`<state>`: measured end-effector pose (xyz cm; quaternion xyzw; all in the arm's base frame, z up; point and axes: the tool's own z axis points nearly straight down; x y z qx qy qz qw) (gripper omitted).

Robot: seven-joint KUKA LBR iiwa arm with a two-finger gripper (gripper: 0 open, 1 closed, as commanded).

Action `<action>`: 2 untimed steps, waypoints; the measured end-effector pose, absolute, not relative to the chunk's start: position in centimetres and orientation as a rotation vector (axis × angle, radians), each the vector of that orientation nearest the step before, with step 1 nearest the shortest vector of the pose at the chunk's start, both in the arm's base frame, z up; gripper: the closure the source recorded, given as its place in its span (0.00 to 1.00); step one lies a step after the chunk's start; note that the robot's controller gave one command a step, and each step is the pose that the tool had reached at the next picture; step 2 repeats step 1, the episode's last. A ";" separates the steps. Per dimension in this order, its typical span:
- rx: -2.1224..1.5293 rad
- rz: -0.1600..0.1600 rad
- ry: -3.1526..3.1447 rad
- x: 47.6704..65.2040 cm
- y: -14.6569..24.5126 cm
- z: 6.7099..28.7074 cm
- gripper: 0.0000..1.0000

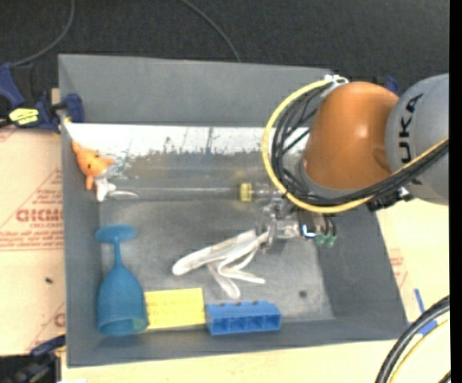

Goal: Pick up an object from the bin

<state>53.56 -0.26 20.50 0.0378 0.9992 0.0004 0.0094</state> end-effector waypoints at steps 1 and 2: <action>0.091 0.004 3.117 54.4 1.1 28.7 1.00; 0.091 0.004 3.117 54.4 1.1 28.7 1.00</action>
Offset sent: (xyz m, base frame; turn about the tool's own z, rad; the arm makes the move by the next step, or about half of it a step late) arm 0.0145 0.0158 -0.1350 -0.0534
